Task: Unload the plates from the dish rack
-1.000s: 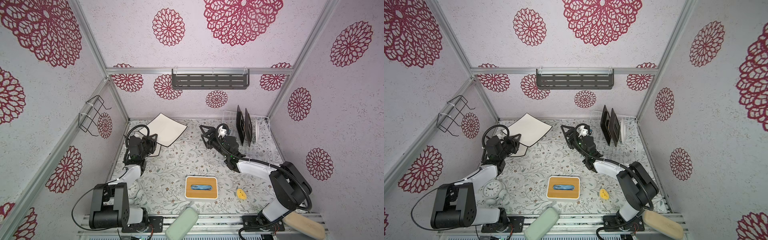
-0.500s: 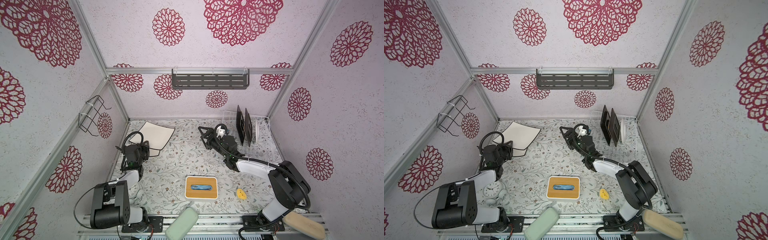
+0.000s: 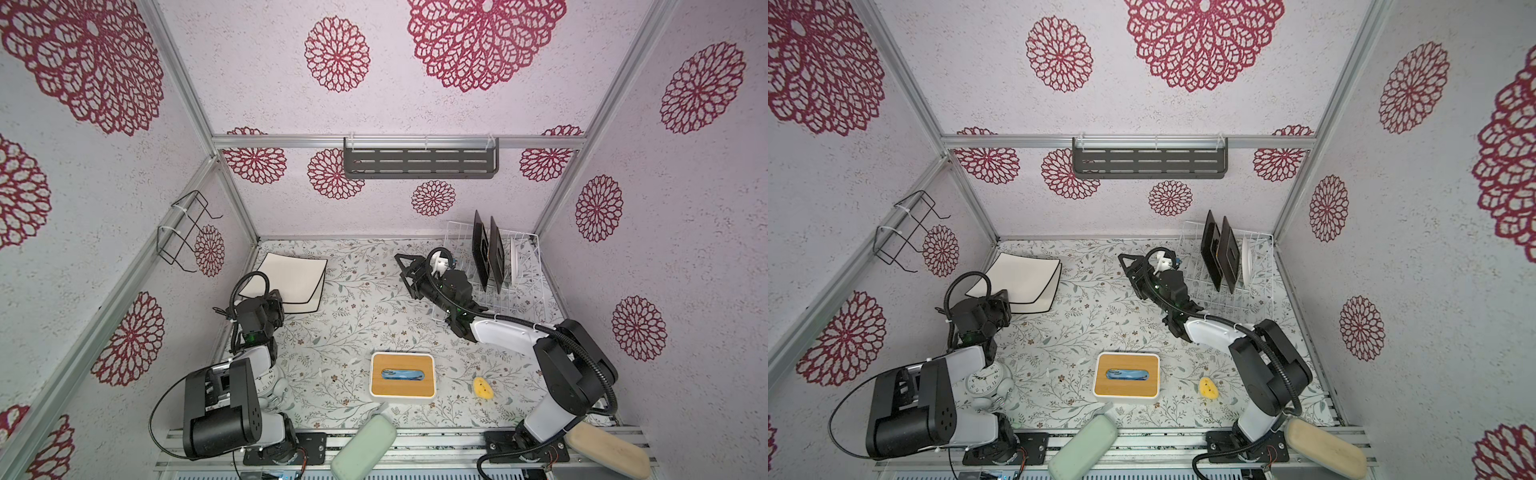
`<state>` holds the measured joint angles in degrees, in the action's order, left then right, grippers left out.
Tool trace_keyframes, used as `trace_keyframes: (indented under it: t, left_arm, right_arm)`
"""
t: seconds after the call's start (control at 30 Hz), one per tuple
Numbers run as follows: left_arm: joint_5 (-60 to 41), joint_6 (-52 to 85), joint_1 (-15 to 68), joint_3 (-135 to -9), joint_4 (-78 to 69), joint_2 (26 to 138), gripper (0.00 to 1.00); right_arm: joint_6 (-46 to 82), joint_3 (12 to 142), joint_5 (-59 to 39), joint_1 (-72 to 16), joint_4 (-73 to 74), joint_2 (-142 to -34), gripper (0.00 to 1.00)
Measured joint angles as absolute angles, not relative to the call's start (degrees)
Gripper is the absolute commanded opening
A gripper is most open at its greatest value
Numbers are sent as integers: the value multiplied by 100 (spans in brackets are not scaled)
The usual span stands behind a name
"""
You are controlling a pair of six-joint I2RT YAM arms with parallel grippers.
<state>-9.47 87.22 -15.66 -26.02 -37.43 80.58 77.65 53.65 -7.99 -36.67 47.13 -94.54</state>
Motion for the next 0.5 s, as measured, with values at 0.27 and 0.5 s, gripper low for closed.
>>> trace_keyframes:
  t: [0.27,0.5]
  left_arm:
    - [-943,8630,-1671,-2602,-3717,8221,0]
    - [-908,8595,-1763,-2602,-3664,8335,0]
  right_arm:
    - [7647,5596,-873,-3667,4508,-9478,94]
    - [7599,5658,-932,-3667,4375,-9509,94]
